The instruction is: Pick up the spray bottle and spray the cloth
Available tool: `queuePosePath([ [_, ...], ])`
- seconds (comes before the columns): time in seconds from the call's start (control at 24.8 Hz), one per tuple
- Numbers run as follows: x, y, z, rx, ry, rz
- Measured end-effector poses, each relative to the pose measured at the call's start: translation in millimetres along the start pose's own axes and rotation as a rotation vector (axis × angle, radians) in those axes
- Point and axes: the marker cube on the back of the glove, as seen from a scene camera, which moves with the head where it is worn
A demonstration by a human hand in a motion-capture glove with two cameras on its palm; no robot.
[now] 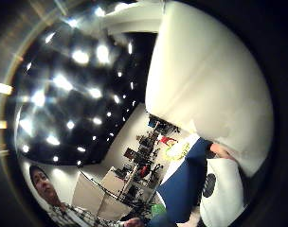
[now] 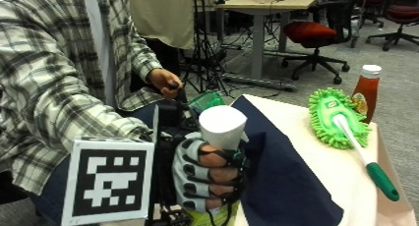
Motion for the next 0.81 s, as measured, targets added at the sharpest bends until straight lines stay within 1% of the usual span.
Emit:
queuePosePath([
  [0.16,-17.9,-6.3,-4.5,-0.016,0.040,-0.055],
  [0.36,-44.3,-13.1,-7.5,-0.060,0.100,-0.164],
  [0.81,-107.5,-12.9,4.3,-0.275,0.321,-0.395],
])
